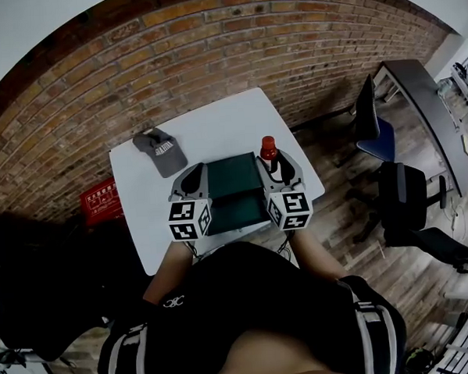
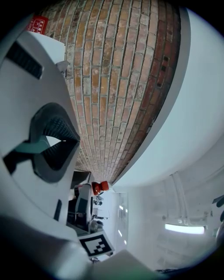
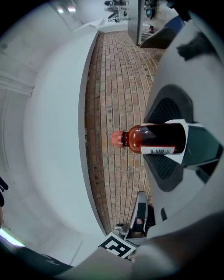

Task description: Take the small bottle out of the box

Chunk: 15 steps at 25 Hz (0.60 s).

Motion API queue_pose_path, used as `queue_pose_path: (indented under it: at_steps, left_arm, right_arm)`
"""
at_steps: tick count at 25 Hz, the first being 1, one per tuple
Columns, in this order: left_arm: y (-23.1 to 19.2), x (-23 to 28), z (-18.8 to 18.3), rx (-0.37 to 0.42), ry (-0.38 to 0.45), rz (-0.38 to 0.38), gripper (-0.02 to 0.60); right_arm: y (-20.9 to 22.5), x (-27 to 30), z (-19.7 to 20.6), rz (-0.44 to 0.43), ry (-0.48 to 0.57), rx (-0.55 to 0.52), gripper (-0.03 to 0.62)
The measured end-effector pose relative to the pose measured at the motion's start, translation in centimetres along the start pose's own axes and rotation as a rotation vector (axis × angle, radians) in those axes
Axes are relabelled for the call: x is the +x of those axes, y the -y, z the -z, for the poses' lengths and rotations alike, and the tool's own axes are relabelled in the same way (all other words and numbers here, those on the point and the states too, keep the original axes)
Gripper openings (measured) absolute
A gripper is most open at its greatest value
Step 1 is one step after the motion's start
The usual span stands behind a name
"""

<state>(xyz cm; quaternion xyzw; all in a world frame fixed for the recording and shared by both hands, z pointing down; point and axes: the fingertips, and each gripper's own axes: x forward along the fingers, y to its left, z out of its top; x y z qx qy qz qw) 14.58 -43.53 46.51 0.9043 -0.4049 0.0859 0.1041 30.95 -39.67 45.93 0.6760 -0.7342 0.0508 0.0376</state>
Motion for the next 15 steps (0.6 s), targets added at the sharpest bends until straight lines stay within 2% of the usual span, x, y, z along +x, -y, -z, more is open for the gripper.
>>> queue_pose_path:
  at_steps: [15]
  left_arm:
    - [-0.03,0.23,0.2,-0.004,-0.002,0.02,0.012]
  right_arm:
    - [-0.9,0.55,0.27,-0.022,-0.02,-0.003,0.216]
